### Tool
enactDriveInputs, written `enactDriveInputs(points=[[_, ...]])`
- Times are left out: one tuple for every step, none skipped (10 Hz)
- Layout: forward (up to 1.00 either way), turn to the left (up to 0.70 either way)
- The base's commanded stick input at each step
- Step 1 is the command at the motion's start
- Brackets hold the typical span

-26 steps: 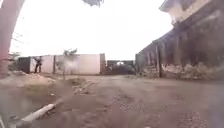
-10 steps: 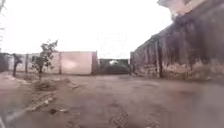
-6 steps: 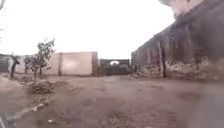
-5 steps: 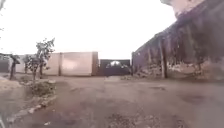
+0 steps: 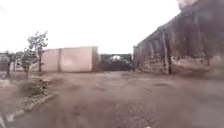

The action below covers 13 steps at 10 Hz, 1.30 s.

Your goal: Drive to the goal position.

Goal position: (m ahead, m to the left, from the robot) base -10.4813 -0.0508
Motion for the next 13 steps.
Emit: enactDriveInputs(points=[[0.85, 0.00], [0.85, 0.00], [0.85, 0.00], [0.85, 0.00], [0.85, 0.00], [0.85, 0.00], [0.85, 0.00], [0.85, 0.00], [0.85, 0.11], [0.85, 0.24], [0.85, 0.31], [0.85, 0.34], [0.85, 0.34]])
